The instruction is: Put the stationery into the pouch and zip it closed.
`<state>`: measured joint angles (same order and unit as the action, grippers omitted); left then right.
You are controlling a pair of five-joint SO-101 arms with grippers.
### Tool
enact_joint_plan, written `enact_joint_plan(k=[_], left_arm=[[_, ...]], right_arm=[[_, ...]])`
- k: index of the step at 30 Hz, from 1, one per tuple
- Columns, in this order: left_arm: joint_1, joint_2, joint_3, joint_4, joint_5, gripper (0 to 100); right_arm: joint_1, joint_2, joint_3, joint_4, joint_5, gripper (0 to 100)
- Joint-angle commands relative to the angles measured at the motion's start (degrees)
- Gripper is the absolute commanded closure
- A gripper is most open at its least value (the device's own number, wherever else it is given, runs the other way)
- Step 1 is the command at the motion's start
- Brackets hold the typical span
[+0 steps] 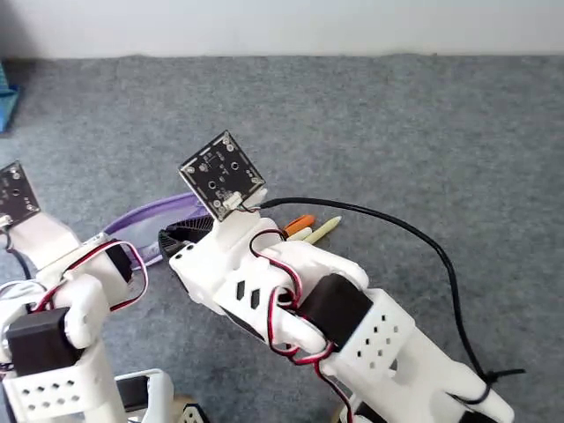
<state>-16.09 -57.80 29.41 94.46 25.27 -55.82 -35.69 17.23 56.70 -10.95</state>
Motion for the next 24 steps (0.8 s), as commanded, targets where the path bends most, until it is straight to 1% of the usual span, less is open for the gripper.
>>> enact_joint_plan(k=[1, 5, 10, 13, 18, 20, 24], left_arm=[[-0.18, 2.29, 0.04, -1.05, 0.70, 99], [-0.26, 2.29, 0.04, -1.05, 0.70, 99], [-0.26, 2.20, 0.04, -1.05, 0.70, 99], [-0.26, 2.20, 0.04, -1.05, 0.70, 99], [-0.26, 2.20, 0.04, -1.05, 0.70, 99], [-0.26, 2.20, 0.04, -1.05, 0.70, 99], [-0.26, 2.20, 0.04, -1.05, 0.70, 99]], right_arm=[[3.21, 0.04, -2.46, -1.27, -0.44, 99.0], [10.86, -1.19, -3.52, 1.36, -0.44, 99.1], [20.26, 1.36, -4.31, 10.77, -0.97, 98.7], [25.54, 5.05, -4.31, 12.97, -5.01, 98.7], [31.52, 14.46, -4.31, 14.55, -11.34, 98.3], [33.10, 19.03, -4.31, 16.04, -12.75, 94.8], [35.03, 26.42, -4.40, 17.54, -14.68, 80.9]])
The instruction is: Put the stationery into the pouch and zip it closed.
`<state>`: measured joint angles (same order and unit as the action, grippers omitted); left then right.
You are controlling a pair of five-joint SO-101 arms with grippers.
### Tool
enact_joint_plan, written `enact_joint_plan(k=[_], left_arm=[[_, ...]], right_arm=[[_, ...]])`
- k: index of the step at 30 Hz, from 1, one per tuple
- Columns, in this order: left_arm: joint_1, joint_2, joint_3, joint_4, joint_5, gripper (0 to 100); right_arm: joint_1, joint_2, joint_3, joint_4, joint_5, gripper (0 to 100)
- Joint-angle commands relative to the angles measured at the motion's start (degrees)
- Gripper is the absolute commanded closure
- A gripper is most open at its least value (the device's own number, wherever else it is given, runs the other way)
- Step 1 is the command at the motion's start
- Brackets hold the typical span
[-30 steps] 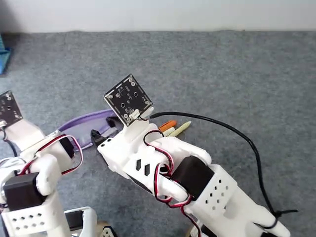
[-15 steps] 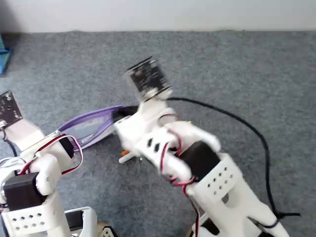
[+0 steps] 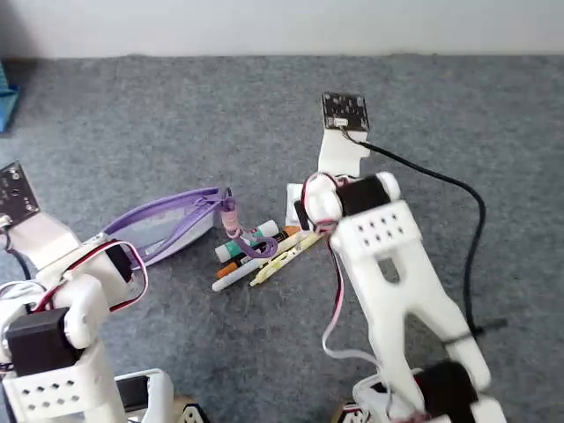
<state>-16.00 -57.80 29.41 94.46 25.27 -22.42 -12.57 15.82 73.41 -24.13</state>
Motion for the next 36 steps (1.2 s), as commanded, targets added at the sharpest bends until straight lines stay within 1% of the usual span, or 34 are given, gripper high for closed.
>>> enact_joint_plan(k=[1, 3, 6, 9, 16, 20, 29, 33, 35, 36], left_arm=[[-0.35, 2.20, 0.04, -1.05, 0.70, 99], [-0.35, 2.20, 0.04, -1.05, 0.70, 99], [-0.35, 2.20, 0.04, -1.05, 0.70, 99], [-0.35, 2.20, 0.13, -1.05, 0.70, 99], [-0.35, 2.20, 0.13, -0.97, 0.70, 99], [-0.35, 2.20, 0.13, -0.97, 0.70, 99], [-0.35, 2.20, 0.13, -0.97, 0.70, 99], [-0.35, 2.20, 0.13, -0.97, 0.70, 99], [-0.35, 2.20, 0.13, -0.97, 0.70, 99], [-0.35, 2.20, 0.13, -0.97, 0.70, 99]], right_arm=[[1.98, 4.70, -2.99, 0.31, -1.58, 79.0], [2.33, 7.34, -3.87, -0.75, -1.67, 80.0], [3.21, 11.65, -6.42, -2.24, -1.67, 84.6], [4.18, 17.19, -10.37, -2.42, -1.67, 87.1], [7.96, 30.81, -20.22, -1.98, -1.67, 87.2], [7.96, 36.26, -24.35, 0.48, -1.67, 87.2], [9.45, 45.85, -28.57, 1.10, -1.85, 87.6], [9.63, 48.66, -30.51, 1.71, -3.60, 87.9], [9.54, 48.92, -31.03, 1.71, -3.60, 92.4], [9.45, 48.57, -31.12, 1.71, -3.60, 96.6]])
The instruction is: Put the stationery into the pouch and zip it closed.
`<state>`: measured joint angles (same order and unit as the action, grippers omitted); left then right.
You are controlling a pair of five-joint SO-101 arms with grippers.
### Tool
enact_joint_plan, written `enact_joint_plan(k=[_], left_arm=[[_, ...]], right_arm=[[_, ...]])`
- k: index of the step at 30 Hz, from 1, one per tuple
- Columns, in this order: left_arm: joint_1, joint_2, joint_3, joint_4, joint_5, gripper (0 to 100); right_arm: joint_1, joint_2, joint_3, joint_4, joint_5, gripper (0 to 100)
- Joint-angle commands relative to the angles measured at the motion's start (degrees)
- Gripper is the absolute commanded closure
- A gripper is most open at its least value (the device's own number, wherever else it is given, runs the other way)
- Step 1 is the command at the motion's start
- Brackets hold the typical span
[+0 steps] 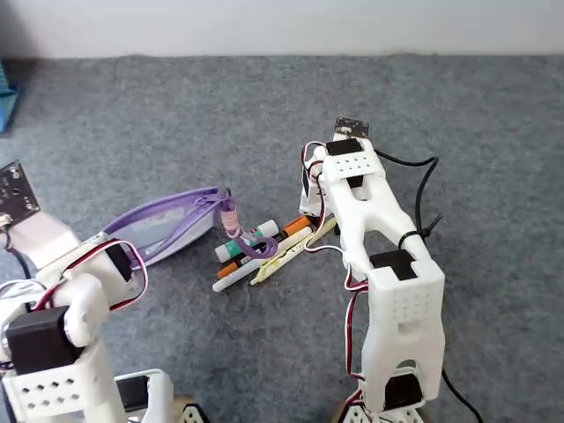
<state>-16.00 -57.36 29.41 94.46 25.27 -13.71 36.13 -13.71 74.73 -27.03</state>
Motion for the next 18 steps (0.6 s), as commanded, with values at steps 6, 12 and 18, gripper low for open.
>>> enact_joint_plan(k=[6, 12, 18], left_arm=[[-0.35, 1.76, 0.13, -0.97, 0.70, 99], [-0.35, 1.76, 0.13, -0.97, 0.70, 99], [-0.26, 1.85, 0.13, -0.97, 0.70, 99]], right_arm=[[0.40, -5.67, -2.46, 5.41, 0.18, 99.1], [-1.01, -17.98, -2.46, 12.44, 6.77, 99.0], [-5.05, -35.03, -2.37, 17.27, 11.87, 99.1]])
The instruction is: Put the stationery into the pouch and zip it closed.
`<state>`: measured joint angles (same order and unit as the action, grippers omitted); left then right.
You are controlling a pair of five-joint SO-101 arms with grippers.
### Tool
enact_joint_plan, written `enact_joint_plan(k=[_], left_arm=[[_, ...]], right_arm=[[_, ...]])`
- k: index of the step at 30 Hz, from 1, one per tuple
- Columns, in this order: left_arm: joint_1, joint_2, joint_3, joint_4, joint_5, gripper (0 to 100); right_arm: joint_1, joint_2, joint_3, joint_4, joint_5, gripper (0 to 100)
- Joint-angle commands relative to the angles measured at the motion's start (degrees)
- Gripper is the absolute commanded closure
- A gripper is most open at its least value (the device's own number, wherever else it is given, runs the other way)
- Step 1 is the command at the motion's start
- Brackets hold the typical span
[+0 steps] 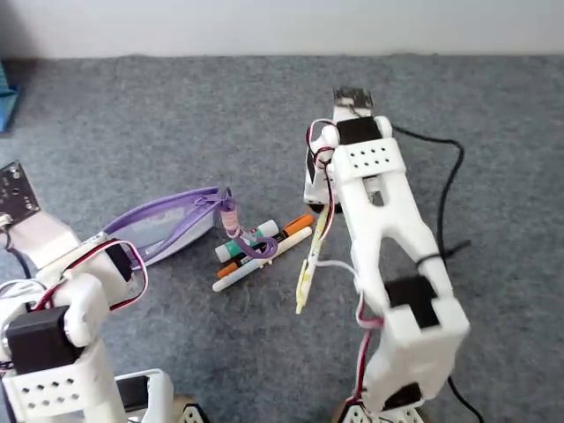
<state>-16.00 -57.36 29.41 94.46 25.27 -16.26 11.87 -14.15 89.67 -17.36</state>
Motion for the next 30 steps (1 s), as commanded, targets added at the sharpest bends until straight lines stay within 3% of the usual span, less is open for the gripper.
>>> enact_joint_plan(k=[1, 9, 15, 25, 30], left_arm=[[-0.18, 1.85, 0.13, -0.97, 0.70, 99], [-0.09, 1.85, 1.80, -3.52, 0.70, 99], [-0.09, 1.85, 1.98, -3.52, 0.70, 99], [0.00, 1.85, 1.89, -3.78, 0.70, 99], [0.00, 1.85, 1.71, -3.87, 0.70, 99]], right_arm=[[-4.09, -13.85, -1.93, 2.86, 2.20, 99.1], [-16.92, -34.24, -2.11, 0.66, 3.16, 99.1], [-28.79, -46.37, -3.87, -16.22, 14.59, 99.1], [-38.29, -42.68, -3.78, -40.57, 30.15, 99.1], [-38.99, -36.44, -3.78, -45.49, 30.42, 99.1]])
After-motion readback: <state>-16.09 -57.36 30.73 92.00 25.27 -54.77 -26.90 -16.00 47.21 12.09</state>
